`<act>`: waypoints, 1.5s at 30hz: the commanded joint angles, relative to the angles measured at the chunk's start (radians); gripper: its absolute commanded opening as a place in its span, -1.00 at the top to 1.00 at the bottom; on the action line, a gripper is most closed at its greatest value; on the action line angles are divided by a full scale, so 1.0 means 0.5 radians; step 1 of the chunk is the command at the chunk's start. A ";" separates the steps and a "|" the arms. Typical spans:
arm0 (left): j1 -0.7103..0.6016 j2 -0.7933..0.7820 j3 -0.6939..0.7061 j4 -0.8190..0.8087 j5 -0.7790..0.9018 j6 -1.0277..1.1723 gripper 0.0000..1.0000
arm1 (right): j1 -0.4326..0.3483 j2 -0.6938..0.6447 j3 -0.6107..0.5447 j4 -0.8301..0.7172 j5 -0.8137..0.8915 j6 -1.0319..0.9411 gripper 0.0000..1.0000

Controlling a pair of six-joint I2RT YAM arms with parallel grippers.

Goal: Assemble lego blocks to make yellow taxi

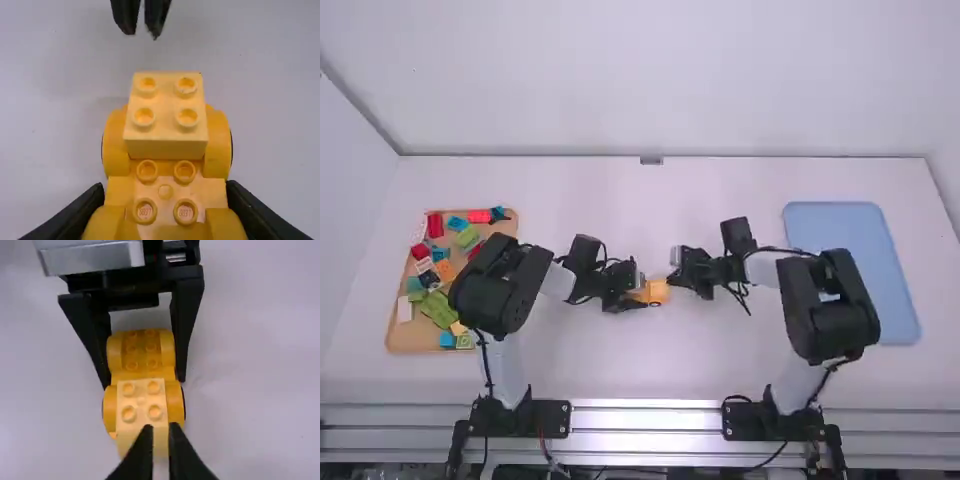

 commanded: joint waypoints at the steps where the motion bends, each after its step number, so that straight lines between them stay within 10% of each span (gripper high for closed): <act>1: -0.006 0.020 -0.017 -0.031 -0.018 -0.008 0.47 | 0.047 0.131 0.034 0.023 0.045 0.042 0.89; 15: -0.006 0.020 -0.017 -0.031 -0.018 -0.008 0.48 | 0.008 0.192 0.112 -0.072 -0.044 0.064 0.90; 25: -0.006 0.020 -0.018 -0.031 -0.017 -0.008 0.49 | -0.132 0.069 0.066 -0.217 -0.265 -0.195 0.04; 45: -0.006 0.020 -0.018 -0.031 -0.017 -0.008 0.48 | 0.056 0.079 -0.119 0.237 -0.010 0.185 0.12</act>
